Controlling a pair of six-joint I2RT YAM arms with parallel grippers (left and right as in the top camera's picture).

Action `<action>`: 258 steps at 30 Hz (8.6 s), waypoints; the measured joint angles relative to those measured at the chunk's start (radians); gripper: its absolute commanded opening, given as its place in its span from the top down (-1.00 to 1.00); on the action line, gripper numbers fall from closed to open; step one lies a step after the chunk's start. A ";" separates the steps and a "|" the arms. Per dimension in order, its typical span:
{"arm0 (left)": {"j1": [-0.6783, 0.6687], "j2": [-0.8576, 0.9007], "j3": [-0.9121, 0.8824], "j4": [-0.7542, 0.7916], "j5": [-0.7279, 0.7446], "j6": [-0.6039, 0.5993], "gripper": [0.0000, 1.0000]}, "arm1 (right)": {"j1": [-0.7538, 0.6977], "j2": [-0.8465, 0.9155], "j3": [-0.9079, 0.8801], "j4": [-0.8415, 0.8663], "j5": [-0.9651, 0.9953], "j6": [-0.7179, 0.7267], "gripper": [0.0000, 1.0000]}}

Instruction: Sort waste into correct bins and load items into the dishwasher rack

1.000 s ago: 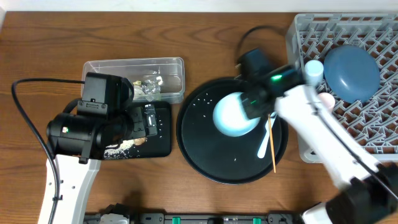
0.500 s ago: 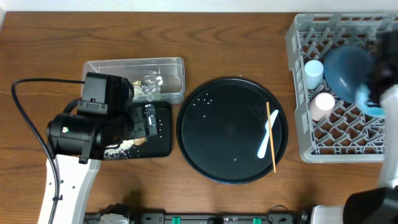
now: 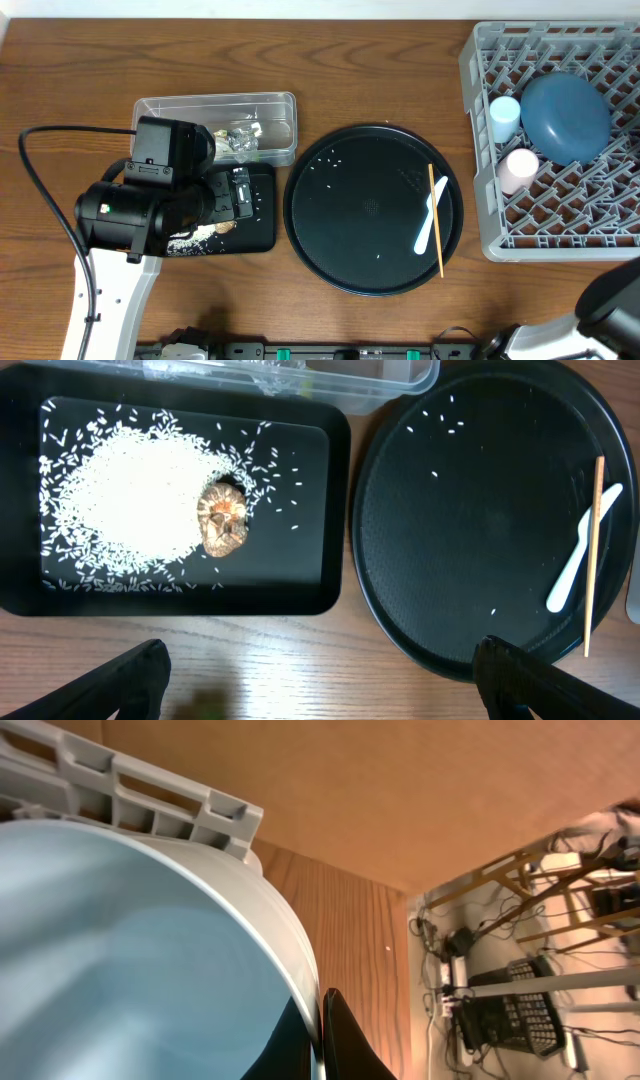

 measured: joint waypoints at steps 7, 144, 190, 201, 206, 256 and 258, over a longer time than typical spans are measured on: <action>0.000 0.000 0.000 0.000 0.000 0.000 -0.95 | 0.011 0.161 0.000 0.130 0.094 -0.101 0.97; 0.000 0.000 0.000 0.000 0.000 0.000 -0.96 | 0.356 -0.219 0.042 0.033 -0.854 -0.362 -0.12; 0.000 0.000 0.000 0.000 0.000 0.000 -0.96 | 1.039 -0.236 -0.781 0.117 -0.750 0.245 0.80; 0.000 0.000 0.000 0.000 0.000 0.000 -0.95 | 1.041 -0.236 -0.786 0.156 -0.758 0.203 0.98; 0.000 0.000 0.000 0.000 0.000 0.000 -0.95 | 1.041 -0.236 -0.710 0.108 -0.755 0.139 0.98; 0.000 0.000 0.000 0.000 0.000 0.000 -0.96 | 0.099 -0.027 -0.242 0.456 -0.671 -0.971 0.98; 0.000 0.000 0.000 0.000 0.000 0.000 -0.96 | 0.093 -0.027 -0.242 0.465 -0.665 -0.990 0.98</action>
